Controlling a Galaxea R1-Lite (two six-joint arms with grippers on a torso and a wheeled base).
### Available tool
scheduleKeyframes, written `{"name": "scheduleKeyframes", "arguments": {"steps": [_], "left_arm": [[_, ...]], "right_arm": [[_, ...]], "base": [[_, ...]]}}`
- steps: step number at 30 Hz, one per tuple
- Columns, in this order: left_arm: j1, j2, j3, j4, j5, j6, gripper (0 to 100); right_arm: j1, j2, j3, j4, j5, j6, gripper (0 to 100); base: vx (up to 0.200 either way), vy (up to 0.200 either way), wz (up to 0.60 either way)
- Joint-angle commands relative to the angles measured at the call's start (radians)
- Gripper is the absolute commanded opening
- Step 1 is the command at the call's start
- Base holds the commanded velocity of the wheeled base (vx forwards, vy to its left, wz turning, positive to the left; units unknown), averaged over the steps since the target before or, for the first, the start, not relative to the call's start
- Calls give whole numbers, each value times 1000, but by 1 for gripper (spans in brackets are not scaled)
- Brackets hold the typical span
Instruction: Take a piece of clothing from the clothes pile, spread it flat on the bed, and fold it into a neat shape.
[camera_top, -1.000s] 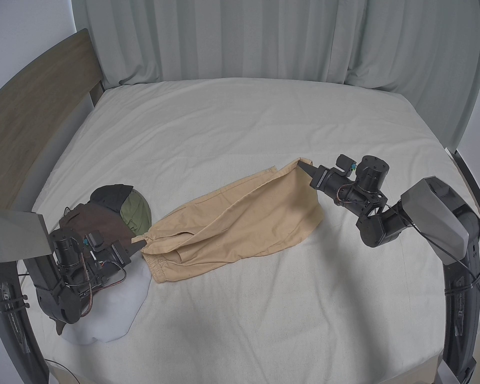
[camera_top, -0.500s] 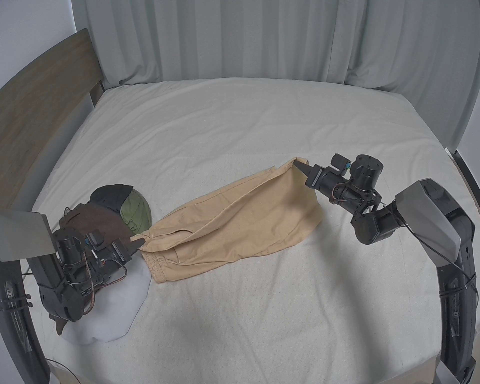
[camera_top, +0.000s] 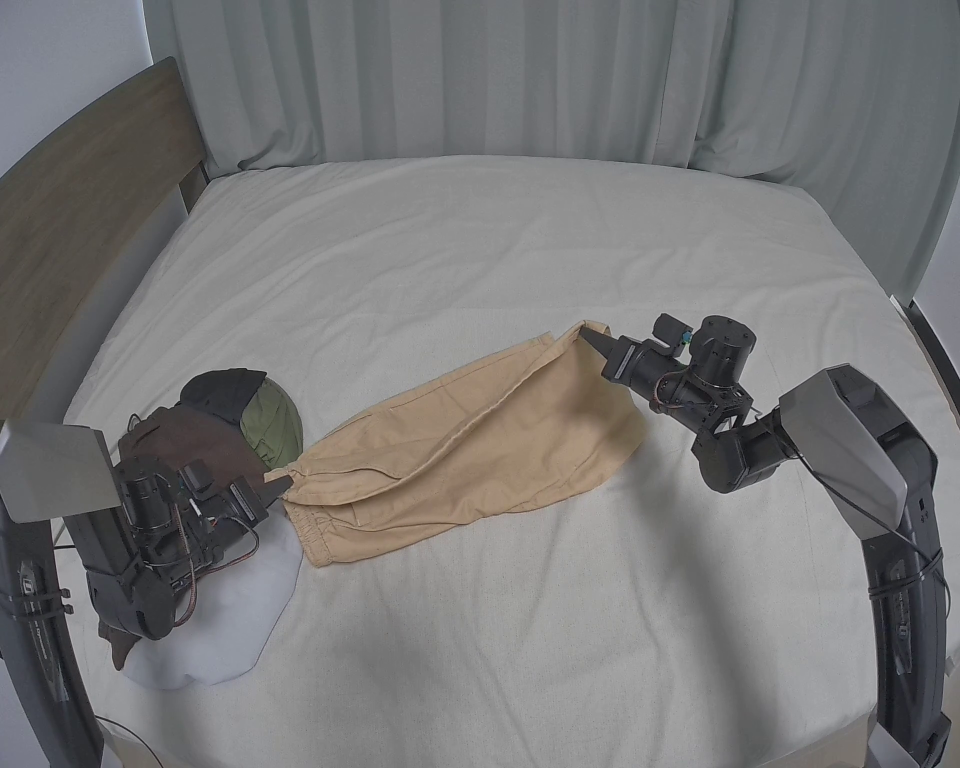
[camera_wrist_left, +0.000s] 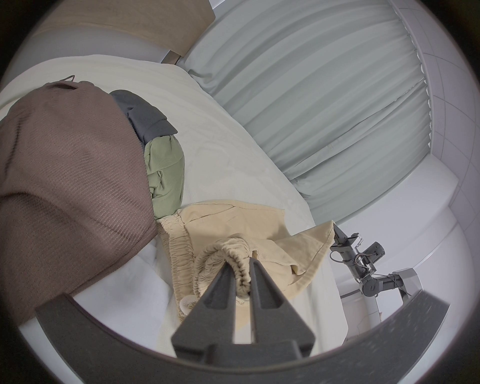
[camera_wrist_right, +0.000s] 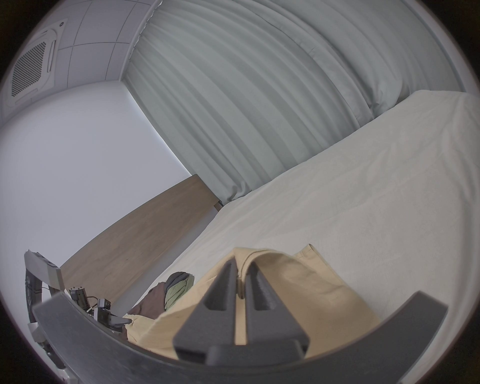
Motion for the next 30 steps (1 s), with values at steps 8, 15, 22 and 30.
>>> {"name": "scheduleKeyframes", "arguments": {"steps": [8,15,22,30], "left_arm": [[4,18,-32,1,12,-67,100],[22,48,-89,4,75,-173,100],[19,36,-81,1,73,-173,100],[13,-18,-66,1,72,-173,100]], "right_arm": [[8,56,-78,7,-18,-19,100],[10,53,-63,12,-44,-19,100],[11,36,-3,2,-46,-20,100],[28,22,58,2,-49,-19,100]], "base": [[0,0,0],[0,0,0],[0,0,0],[0,0,0]]}}
